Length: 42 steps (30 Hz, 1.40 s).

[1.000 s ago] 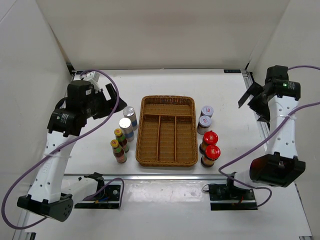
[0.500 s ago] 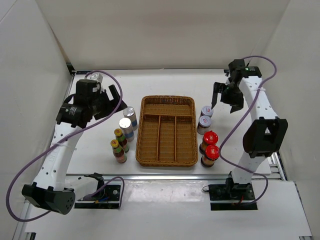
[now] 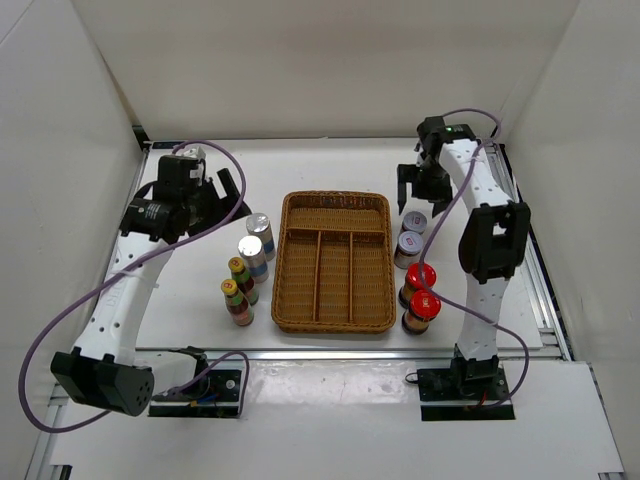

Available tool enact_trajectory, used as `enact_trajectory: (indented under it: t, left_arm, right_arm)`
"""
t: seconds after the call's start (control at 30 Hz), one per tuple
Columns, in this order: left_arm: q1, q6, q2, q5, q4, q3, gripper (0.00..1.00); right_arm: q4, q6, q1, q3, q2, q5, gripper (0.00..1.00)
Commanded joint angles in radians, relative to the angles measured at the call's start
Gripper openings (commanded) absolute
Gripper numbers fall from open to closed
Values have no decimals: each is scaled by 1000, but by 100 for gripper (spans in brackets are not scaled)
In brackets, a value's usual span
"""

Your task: Organize the condiment bottles

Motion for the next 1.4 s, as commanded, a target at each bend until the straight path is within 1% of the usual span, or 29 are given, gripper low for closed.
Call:
enact_trajectory:
  t: [0.0, 0.03, 0.07, 0.13, 0.23, 0.4, 0.47, 0.57, 0.67, 0.7, 0.77, 0.8, 0.83, 0.9, 0.93, 0.97, 1.03, 1.1, 1.27, 1.37]
  left_arm:
    - [5, 12, 4, -27, -8, 15, 99]
    - [5, 21, 4, -38, -8, 25, 99]
    - [5, 21, 4, -47, -8, 25, 99]
    - [14, 21, 4, -57, -8, 25, 99]
    - [23, 21, -7, -66, -18, 15, 99]
    - [32, 21, -18, -66, -18, -3, 99]
    - [32, 21, -27, -66, -18, -12, 99]
    - [32, 21, -27, -66, -18, -12, 99]
    - [32, 21, -36, -66, -18, -12, 99]
    - [32, 30, -36, -66, -18, -12, 99]
    - [32, 30, -47, -75, -18, -12, 99]
    - [32, 30, -47, -84, -27, -12, 99]
    - [32, 30, -47, -84, -27, -12, 99]
    - [32, 41, -58, -84, -27, -12, 99]
    - [32, 41, -58, -84, -27, -12, 99]
    - [32, 41, -58, -93, -27, -21, 99]
    - [32, 41, -58, -93, -27, -21, 99]
    - [32, 41, -58, -93, -27, -21, 99]
    - [32, 41, -58, -72, -27, -21, 99]
    - [32, 41, -58, -72, -27, -9, 99]
  right_arm:
    - [-28, 13, 34, 73, 48, 18, 91]
    - [-40, 23, 45, 82, 72, 30, 91]
    - [-57, 23, 56, 93, 83, 56, 88]
    - [-68, 33, 65, 93, 97, 86, 88]
    - [-68, 54, 74, 56, 106, 135, 87]
    - [-68, 86, 74, 1, 97, 175, 86]
    - [-57, 86, 74, -10, 97, 175, 82]
    - [-57, 97, 74, -36, 88, 184, 72]
    - [-57, 106, 74, -46, 78, 195, 51]
    - [-57, 106, 74, -46, 68, 216, 37]
    - [-57, 106, 74, -19, 33, 234, 29]
    - [-57, 106, 83, 22, 19, 244, 24]
    - [-57, 106, 93, 45, -10, 282, 16]
    - [-57, 96, 129, 110, -32, 320, 10]
    - [-66, 83, 143, 184, -32, 331, 6]
    - [-67, 83, 168, 222, -44, 331, 4]
    - [-79, 83, 194, 300, -44, 313, 0]
    - [-90, 83, 243, 337, -44, 288, 0]
    - [-76, 62, 350, 337, 21, 215, 0]
    - [-85, 62, 402, 357, 78, 215, 0]
